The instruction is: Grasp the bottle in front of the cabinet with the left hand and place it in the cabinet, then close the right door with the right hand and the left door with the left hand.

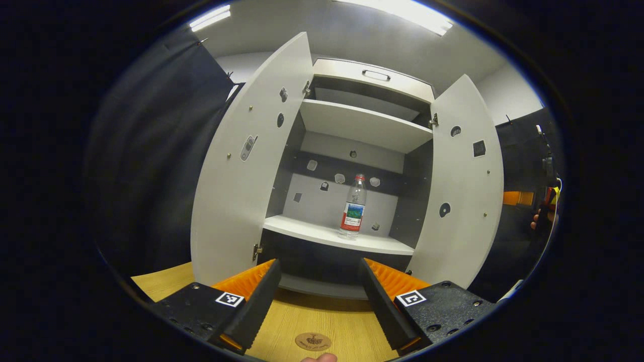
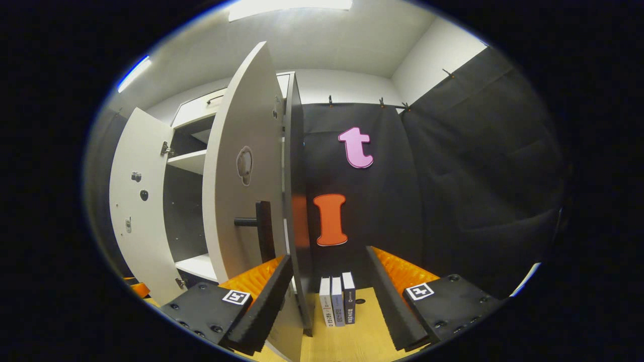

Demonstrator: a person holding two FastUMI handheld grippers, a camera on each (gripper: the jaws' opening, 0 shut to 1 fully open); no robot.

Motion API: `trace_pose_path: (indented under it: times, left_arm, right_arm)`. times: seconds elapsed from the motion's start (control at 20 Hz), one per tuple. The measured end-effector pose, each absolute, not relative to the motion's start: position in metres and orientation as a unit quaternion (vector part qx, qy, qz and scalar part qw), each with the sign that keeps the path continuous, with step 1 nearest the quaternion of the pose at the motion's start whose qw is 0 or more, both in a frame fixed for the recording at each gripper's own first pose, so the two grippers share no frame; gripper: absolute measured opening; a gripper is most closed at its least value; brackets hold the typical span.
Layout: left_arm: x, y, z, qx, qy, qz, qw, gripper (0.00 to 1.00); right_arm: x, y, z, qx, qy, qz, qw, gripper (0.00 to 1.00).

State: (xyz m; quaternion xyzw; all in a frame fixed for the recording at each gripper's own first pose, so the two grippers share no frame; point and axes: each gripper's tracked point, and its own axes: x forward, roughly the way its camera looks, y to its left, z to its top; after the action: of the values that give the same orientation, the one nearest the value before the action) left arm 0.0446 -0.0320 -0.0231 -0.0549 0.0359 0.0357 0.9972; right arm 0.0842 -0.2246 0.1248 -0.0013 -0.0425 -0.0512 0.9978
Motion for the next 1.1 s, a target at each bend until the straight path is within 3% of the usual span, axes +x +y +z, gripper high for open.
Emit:
trace_pose_path:
  times: [0.15, 0.4, 0.45, 0.55, 0.65, 1.1]
  left_arm:
    - [0.05, -0.016, -0.018, -0.045, 0.029, 0.035, 0.998, 0.95]
    - [0.063, -0.005, -0.008, -0.034, 0.015, 0.018, 0.999, 0.95]
    - [0.064, -0.004, -0.006, -0.032, 0.013, 0.014, 0.999, 0.95]
    - [0.068, -0.001, -0.003, -0.028, 0.01, 0.007, 1.0, 0.95]
    - [0.07, 0.003, -0.002, -0.025, 0.008, 0.003, 1.0, 0.95]
    - [0.059, 0.039, -0.001, -0.023, 0.007, 0.03, 0.999, 0.95]
  right_arm:
    - [0.082, -0.218, 0.122, -0.001, -0.042, -0.062, 0.997, 0.95]
    - [0.079, -0.201, 0.124, -0.018, -0.048, -0.07, 0.996, 0.95]
    - [0.079, -0.196, 0.125, -0.022, -0.048, -0.07, 0.996, 0.87]
    - [0.079, -0.181, 0.124, -0.028, -0.047, -0.063, 0.997, 1.0]
    - [0.08, -0.163, 0.122, -0.025, -0.045, -0.051, 0.997, 0.88]
    - [0.103, -0.092, 0.114, -0.003, -0.046, 0.02, 0.999, 0.88]
